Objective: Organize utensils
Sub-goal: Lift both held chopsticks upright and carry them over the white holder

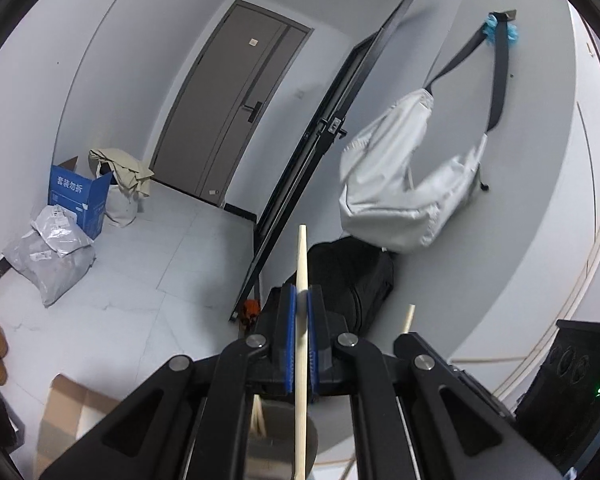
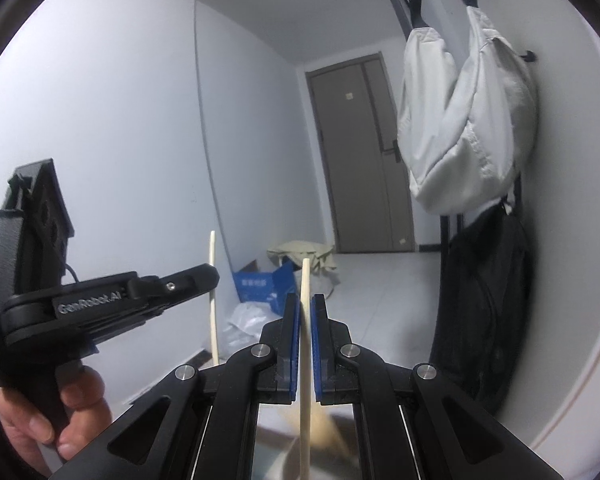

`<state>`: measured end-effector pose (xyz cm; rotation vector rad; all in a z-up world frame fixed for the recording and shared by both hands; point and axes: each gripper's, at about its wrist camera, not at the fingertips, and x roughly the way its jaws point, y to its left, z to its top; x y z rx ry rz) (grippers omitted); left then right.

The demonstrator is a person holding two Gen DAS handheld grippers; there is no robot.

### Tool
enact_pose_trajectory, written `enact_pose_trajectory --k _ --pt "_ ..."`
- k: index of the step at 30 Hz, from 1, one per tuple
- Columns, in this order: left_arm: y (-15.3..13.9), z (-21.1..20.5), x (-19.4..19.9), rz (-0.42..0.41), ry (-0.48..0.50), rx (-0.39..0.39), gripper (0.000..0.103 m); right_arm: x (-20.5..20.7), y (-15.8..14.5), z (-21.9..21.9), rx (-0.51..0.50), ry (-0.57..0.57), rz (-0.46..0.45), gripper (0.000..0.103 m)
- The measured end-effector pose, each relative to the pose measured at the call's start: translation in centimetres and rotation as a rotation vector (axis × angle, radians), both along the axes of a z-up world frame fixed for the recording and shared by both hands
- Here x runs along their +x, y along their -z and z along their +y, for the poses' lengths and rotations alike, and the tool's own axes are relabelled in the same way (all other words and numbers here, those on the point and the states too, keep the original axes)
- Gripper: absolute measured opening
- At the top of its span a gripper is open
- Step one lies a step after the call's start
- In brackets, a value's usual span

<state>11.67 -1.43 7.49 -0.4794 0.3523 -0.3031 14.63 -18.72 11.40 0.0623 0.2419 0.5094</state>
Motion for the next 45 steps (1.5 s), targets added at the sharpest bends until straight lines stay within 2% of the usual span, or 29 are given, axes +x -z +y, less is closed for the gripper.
enact_pose_trajectory --k 5,10,12,22,28,32,45 --pt "2.1 0.3 2.3 0.002 -0.036 -0.025 0.001 4.2 1.9 0.3 -0.006 0.023 0.001 0.005" --pt "4.3 0.2 4.7 0.042 -0.036 -0.042 0.001 6.3 4.1 -0.5 0.037 0.052 0.015 0.005" --pt "4.7 -0.1 5.2 0.048 -0.035 -0.025 0.001 6.8 4.6 -1.0 0.049 0.063 0.007 0.005" --pt "5.0 -1.9 4.9 0.023 -0.027 0.036 0.001 6.7 5.6 -0.8 0.033 0.045 -0.067 0.004" --pt "5.5 -2.4 5.2 0.036 -0.028 0.066 0.001 6.1 6.8 -1.6 0.048 0.056 -0.044 0.005" --pt "5.2 -2.9 4.9 0.019 -0.028 0.092 0.001 5.1 7.1 -1.7 0.036 0.054 -0.065 0.005" --pt "5.6 -3.6 4.3 0.042 0.035 0.154 0.001 5.0 7.6 -2.4 0.031 0.006 -0.010 0.005"
